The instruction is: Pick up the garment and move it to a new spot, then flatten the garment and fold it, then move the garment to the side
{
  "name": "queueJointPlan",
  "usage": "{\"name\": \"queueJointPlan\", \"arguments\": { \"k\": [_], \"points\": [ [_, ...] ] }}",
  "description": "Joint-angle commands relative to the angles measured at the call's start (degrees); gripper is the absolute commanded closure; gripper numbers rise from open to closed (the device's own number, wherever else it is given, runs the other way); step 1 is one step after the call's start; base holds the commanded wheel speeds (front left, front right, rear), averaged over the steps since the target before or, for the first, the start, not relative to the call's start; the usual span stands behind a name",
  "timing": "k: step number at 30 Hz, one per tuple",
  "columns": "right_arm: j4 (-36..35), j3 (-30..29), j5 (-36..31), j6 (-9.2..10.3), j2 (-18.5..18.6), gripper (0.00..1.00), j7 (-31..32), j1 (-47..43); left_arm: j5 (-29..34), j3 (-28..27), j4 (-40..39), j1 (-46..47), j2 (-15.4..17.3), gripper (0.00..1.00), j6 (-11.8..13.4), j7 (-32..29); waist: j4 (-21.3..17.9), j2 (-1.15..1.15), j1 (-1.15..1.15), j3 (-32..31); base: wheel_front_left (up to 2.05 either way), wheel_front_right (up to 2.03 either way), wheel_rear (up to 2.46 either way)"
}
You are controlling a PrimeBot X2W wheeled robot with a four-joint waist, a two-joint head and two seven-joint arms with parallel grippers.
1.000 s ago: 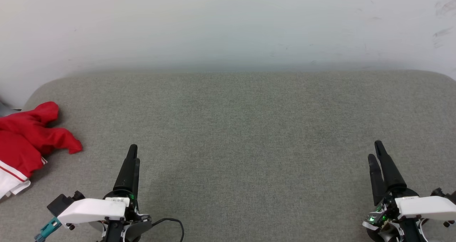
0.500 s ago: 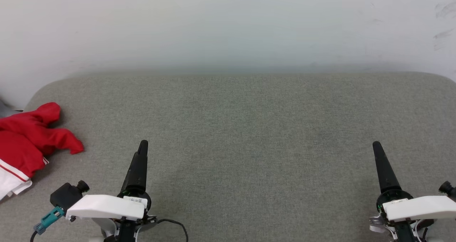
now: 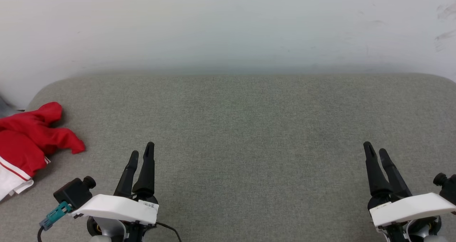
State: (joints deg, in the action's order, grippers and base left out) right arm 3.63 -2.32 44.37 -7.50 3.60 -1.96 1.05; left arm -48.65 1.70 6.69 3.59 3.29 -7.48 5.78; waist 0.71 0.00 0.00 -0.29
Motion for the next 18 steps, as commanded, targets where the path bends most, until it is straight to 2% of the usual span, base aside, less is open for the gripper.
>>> {"name": "queueJointPlan", "arguments": {
  "k": [1, 18],
  "points": [
    [-1.37, -0.03, -2.15, 0.01, -0.01, 0.00, 0.03, 0.18, 1.87, 0.21, -0.62, -0.06, 0.41, 0.00, -0.02, 0.51, 0.02, 0.00, 0.00, 0.00, 0.00, 0.00, 0.00],
    [-4.89, 0.02, -17.62, 0.01, -0.52, 0.00, 1.83, -1.07, 17.75, 0.88, -0.52, -0.27, 0.84, 0.00, -0.02, 3.20, 0.16, 0.00, 0.00, -0.14, 0.00, 0.00, 0.00]
  ]
}}
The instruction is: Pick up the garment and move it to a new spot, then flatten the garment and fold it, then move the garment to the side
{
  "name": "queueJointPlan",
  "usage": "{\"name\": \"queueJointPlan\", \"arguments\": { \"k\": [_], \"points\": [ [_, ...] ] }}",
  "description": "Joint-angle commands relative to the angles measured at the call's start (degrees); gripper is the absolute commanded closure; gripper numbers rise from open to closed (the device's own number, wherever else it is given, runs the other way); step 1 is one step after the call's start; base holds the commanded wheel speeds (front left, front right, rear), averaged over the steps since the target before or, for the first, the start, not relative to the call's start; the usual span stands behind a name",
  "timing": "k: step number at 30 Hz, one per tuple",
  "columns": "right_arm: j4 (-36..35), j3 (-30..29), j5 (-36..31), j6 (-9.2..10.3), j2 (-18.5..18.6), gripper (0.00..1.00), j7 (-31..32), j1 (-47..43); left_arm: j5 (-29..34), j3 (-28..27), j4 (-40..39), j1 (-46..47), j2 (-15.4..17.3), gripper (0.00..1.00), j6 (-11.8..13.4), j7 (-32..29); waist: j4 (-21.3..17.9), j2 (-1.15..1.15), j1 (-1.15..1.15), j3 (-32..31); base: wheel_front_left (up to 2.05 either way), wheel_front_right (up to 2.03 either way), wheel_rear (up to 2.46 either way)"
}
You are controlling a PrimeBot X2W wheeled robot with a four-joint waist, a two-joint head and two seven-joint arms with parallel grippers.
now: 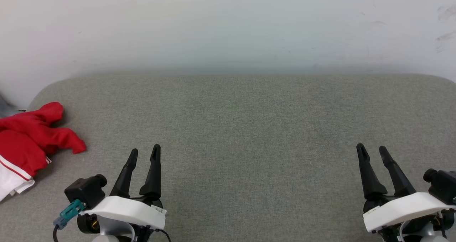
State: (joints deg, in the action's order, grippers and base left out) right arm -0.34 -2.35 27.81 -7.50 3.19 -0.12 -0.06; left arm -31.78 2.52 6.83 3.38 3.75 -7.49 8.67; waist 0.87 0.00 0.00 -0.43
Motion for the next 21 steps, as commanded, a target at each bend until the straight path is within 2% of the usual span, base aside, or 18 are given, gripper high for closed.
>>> {"name": "queueJointPlan", "arguments": {
  "k": [1, 21],
  "points": [
    [-1.05, 0.04, -1.77, 0.01, -0.13, 0.00, -0.03, -0.03, 1.63, 0.08, -0.64, -0.09, 0.38, 0.00, -0.01, 0.45, 0.01, 0.00, 0.00, -0.01, 0.00, 0.00, 0.00],
    [-3.41, -0.71, -13.04, 0.01, -0.34, 0.00, 0.39, -1.00, 12.66, 0.82, 0.75, -0.40, 0.34, 0.00, 0.00, 3.04, 0.21, 0.00, 0.00, -0.07, 0.00, 0.00, 0.00]
  ]
}}
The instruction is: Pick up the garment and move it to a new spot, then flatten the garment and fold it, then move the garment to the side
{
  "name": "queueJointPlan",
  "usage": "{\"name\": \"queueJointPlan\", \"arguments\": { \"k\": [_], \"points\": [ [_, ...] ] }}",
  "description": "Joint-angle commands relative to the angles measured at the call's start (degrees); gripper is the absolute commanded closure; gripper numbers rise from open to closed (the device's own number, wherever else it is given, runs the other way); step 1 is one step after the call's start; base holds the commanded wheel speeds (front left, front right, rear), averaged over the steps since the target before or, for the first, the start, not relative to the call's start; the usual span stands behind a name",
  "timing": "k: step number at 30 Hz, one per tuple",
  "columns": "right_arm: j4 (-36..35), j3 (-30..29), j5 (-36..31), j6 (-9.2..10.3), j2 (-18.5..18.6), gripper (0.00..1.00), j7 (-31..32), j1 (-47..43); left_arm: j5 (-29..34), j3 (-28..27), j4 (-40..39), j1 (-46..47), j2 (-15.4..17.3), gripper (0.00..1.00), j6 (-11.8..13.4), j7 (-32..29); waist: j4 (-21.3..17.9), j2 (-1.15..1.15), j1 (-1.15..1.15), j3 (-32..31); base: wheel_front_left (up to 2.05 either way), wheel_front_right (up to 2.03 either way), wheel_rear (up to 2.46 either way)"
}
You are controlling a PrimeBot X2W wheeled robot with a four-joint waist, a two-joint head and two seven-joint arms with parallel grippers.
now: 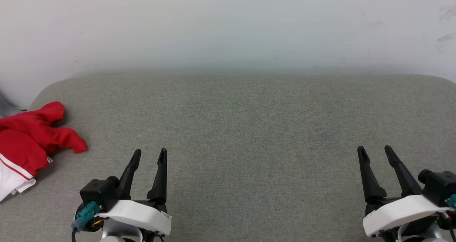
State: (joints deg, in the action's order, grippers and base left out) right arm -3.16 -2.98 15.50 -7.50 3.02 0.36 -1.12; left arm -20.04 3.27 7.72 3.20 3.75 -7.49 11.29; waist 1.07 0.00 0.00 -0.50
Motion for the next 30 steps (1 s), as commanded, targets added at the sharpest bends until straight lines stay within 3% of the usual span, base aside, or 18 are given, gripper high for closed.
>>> {"name": "queueJointPlan", "arguments": {
  "k": [1, 30],
  "points": [
    [-0.73, -0.09, -1.23, 0.01, -0.16, 0.00, -0.11, 0.07, 1.52, 0.13, -0.05, -0.22, 0.33, 0.00, 0.00, 0.57, 0.02, 0.00, 0.00, 0.00, 0.00, 0.00, 0.00],
    [-1.23, -0.83, -10.32, 0.02, -0.20, 0.00, -1.34, -1.30, 13.89, 0.30, 2.34, 0.41, -0.11, 0.00, 0.32, 3.71, 0.45, 0.00, 0.00, 0.02, 0.00, 0.00, 0.00]
  ]
}}
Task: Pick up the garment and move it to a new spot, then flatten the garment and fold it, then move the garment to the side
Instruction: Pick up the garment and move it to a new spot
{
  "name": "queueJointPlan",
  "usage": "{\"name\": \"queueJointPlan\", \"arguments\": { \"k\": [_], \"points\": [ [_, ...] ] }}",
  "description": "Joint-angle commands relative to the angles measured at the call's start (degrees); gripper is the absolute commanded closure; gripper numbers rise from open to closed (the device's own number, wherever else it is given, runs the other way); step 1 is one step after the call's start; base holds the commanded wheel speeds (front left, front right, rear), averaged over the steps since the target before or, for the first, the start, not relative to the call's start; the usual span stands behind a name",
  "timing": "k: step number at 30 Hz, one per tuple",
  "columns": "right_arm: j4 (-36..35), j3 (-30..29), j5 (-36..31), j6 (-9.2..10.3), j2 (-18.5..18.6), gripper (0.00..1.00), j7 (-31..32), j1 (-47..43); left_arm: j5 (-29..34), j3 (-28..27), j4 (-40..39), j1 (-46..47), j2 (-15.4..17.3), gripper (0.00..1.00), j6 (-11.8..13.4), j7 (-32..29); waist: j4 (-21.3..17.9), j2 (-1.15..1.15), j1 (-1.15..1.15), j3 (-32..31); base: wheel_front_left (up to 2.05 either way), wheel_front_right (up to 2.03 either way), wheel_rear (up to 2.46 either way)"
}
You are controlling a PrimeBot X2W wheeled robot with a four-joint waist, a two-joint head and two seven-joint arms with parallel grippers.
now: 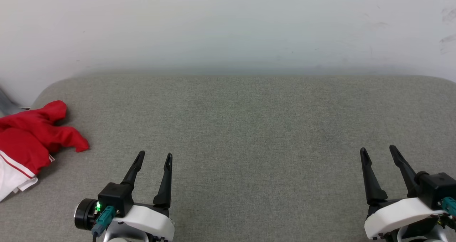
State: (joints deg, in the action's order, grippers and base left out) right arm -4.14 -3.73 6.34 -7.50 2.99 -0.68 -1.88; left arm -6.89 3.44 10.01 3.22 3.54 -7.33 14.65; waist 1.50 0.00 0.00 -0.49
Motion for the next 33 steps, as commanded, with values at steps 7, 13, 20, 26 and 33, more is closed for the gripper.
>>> {"name": "queueJointPlan", "arguments": {
  "k": [7, 13, 20, 26, 33],
  "points": [
    [0.15, -0.30, -0.09, 0.02, -0.18, 0.00, -0.75, -0.47, 1.13, -0.20, 0.46, 0.62, -0.05, 0.00, 0.20, 0.58, 0.15, 0.00, 0.00, 0.06, 0.00, 0.00, 0.00],
    [0.35, -0.63, 0.66, 0.02, -0.18, 0.00, -0.95, -0.65, 0.74, -0.52, 0.71, 0.87, -0.12, 0.00, 0.18, 0.58, 0.58, 0.00, 0.00, 0.18, 0.00, 0.00, 0.00],
    [-0.37, 0.01, 0.16, 0.02, -0.18, 0.00, -0.79, -0.85, 1.25, -1.02, 1.15, 1.84, -0.03, 0.00, 0.85, 0.58, 3.49, 0.00, 0.00, 0.45, 0.00, 0.00, 0.00],
    [-1.28, 1.14, -0.60, 0.02, -0.18, 0.00, -0.29, -0.40, 1.79, -1.45, 1.37, 2.34, 0.50, 0.00, 1.24, 0.58, 8.11, 0.00, 0.00, 0.64, 0.00, 0.00, 0.00],
    [-2.08, 2.16, -0.97, 0.02, -0.17, 0.00, 0.26, 0.58, 1.53, -2.34, 1.42, 3.14, 0.82, 0.00, 1.67, 0.58, 15.15, 0.00, 0.00, 1.31, 0.00, 0.00, 0.00]
  ]
}}
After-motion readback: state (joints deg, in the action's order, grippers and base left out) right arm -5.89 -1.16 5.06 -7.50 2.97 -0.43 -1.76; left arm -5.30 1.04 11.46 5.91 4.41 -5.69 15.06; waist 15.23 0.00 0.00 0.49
